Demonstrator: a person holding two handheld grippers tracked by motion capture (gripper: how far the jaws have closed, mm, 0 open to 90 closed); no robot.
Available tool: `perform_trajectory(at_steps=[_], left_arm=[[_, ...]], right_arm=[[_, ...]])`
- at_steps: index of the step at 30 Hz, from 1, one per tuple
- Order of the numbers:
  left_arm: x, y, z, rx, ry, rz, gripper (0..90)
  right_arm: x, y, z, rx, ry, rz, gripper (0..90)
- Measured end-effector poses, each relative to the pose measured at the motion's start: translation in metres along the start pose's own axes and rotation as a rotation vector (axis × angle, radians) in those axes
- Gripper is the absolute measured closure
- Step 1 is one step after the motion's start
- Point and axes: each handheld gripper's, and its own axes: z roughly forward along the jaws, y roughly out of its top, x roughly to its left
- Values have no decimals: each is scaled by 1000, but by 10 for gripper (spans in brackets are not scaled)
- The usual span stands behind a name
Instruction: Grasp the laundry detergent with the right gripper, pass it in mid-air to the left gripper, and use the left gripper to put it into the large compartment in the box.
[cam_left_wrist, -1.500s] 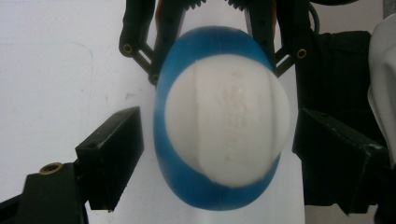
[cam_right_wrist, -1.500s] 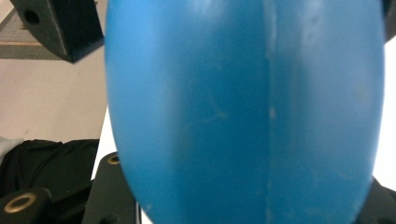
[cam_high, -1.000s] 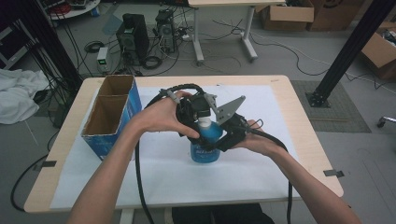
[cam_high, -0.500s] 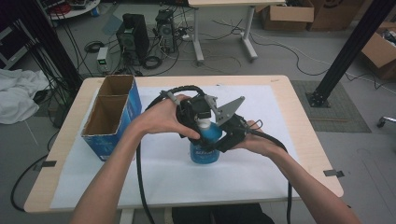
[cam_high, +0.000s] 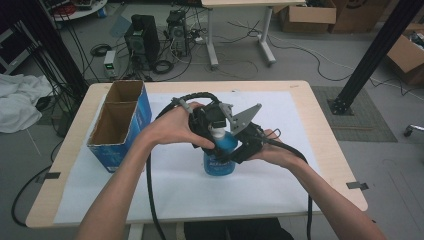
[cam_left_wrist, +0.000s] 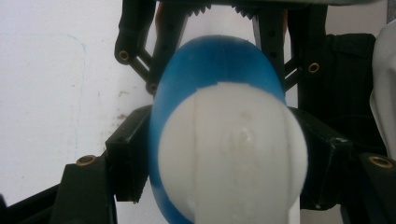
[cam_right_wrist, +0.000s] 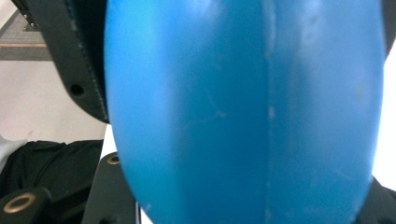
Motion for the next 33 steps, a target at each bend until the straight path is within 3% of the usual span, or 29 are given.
perform_trajectory(at_steps=[33], left_arm=[[-1,3,2,15,0,20,371]], right_arm=[[1,-1,2,3,12,-5,452]])
